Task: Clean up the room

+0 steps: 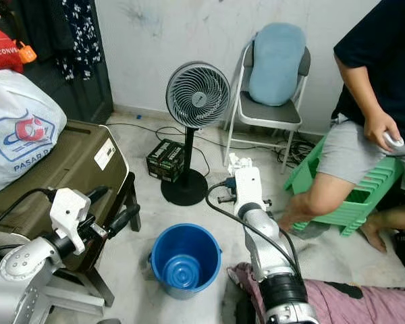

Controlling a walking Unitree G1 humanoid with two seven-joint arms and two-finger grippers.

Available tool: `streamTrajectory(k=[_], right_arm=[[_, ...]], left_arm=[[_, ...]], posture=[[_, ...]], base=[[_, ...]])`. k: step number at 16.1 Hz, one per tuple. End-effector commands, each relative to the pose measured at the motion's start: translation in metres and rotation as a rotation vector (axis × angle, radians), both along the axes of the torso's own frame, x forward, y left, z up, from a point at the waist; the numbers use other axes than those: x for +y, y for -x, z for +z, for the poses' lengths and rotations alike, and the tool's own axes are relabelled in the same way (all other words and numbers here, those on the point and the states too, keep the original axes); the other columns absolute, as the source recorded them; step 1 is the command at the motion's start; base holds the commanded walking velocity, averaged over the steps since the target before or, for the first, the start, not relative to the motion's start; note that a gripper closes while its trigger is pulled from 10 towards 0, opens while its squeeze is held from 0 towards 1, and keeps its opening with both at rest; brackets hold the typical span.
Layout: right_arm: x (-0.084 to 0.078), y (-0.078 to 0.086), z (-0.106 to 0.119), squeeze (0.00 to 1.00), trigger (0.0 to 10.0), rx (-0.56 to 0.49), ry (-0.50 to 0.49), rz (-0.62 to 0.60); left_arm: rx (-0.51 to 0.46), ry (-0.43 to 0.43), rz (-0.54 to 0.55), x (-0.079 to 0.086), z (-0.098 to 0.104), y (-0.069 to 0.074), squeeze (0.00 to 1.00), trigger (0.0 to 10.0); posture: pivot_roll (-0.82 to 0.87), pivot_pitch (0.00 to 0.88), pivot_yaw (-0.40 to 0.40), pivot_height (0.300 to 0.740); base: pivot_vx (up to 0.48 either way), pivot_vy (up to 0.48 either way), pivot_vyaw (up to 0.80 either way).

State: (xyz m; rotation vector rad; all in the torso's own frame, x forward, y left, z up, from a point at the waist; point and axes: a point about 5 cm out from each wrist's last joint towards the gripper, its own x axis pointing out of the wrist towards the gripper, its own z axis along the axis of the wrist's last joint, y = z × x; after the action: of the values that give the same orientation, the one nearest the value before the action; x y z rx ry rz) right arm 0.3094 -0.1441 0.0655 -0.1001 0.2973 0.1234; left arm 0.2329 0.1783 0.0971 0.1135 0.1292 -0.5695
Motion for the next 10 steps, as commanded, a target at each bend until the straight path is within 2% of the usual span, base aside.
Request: streamTrajectory(k=[1, 3, 10], right_arm=[[-0.002, -0.004, 0.003, 0.0, 10.0, 0.003, -0.009, -0.013], [0.0, -0.004, 0.002, 0.0, 10.0, -0.001, -0.019, -0.009], [-0.006, -0.003, 0.003, 0.0, 10.0, -0.006, -0.017, -0.02]], left_arm=[[-0.008, -0.014, -0.004, -0.001, 0.005, -0.002, 0.0, 10.0], [-0.005, 0.053, 0.003, -0.001, 0.011, -0.005, 0.0, 10.0], [0.002, 0.076, -0.028, -0.012, 0.01, -0.006, 0.0, 10.0]], posture=[[0.05, 0.012, -0.084, 0.74], [0.05, 0.016, -0.082, 0.74], [0.02, 0.0, -0.082, 0.74]], base=[[0.0, 0.0, 0.0], [0.135, 0.0, 0.0], [0.37, 0.0, 0.0]])
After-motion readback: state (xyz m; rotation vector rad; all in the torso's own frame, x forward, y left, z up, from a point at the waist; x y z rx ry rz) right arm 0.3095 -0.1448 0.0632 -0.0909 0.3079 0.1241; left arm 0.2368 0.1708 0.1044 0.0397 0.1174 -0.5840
